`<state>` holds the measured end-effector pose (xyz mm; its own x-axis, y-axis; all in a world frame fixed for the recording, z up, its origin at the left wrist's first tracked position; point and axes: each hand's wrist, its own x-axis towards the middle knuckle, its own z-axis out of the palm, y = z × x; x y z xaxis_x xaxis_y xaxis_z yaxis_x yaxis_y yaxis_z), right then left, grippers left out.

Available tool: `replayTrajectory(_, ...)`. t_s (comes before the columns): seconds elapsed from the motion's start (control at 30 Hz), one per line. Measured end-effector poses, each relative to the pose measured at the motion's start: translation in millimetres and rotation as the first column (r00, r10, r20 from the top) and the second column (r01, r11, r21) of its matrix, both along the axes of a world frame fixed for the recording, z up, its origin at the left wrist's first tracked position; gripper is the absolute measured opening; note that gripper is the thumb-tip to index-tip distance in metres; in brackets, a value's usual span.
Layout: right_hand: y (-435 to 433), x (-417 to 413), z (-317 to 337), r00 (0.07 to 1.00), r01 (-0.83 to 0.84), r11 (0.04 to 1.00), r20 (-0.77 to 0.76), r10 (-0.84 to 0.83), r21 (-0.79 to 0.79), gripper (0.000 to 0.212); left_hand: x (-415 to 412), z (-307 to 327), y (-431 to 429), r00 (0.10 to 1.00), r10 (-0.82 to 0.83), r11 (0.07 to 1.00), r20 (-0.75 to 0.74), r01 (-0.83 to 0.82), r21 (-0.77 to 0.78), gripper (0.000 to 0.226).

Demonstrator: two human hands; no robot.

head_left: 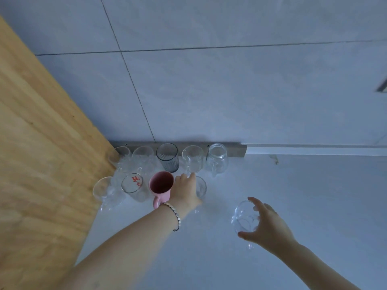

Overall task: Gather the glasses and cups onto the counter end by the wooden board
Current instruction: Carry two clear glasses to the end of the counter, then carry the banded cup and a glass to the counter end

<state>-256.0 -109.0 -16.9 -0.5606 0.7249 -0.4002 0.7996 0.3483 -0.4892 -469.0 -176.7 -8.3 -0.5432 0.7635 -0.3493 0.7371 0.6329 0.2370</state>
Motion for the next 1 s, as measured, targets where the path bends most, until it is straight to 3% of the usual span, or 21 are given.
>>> replayTrajectory(0.23, -9, -36, -11, 0.994, 0.105, 0.994, 0.008, -0.105, 0.001, 0.097, -15, -23, 7, 0.990, -0.134, 0.990, 0.030, 0.135, -0.034, 0.085)
replayTrajectory(0.33, -1, -66, -13, 0.987, 0.159, 0.987, -0.005, -0.159, 0.025, 0.096, -14, -22, -2, 0.987, -0.156, 0.988, 0.027, 0.156, 0.018, 0.094)
replayTrajectory(0.4, 5, -85, -15, 0.984, 0.179, 0.983, -0.021, -0.179, 0.038, 0.093, -15, -19, -15, 0.980, -0.198, 0.971, 0.000, 0.196, 0.136, 0.094)
replayTrajectory(0.5, 10, -103, -17, 0.986, 0.164, 0.986, 0.006, -0.164, 0.033, 0.090, -21, -15, -40, 0.967, -0.237, 0.914, -0.095, 0.255, 0.315, 0.075)
replayTrajectory(0.63, 8, -111, -20, 0.978, 0.199, 0.979, 0.049, -0.201, 0.032, 0.092, -27, -5, -76, 0.960, -0.276, 0.910, 0.053, 0.244, 0.335, 0.049)
replayTrajectory(0.9, 4, -109, -15, 0.967, 0.235, 0.972, 0.103, -0.234, -0.001, 0.107, -29, -7, -101, 0.925, -0.349, 0.937, 0.149, 0.341, 0.073, 0.035)
replayTrajectory(1.0, 0, -90, -11, 0.958, 0.207, 0.978, 0.206, -0.201, -0.007, 0.088, -19, -8, -95, 0.893, -0.389, 0.914, 0.225, 0.405, -0.027, 0.036)
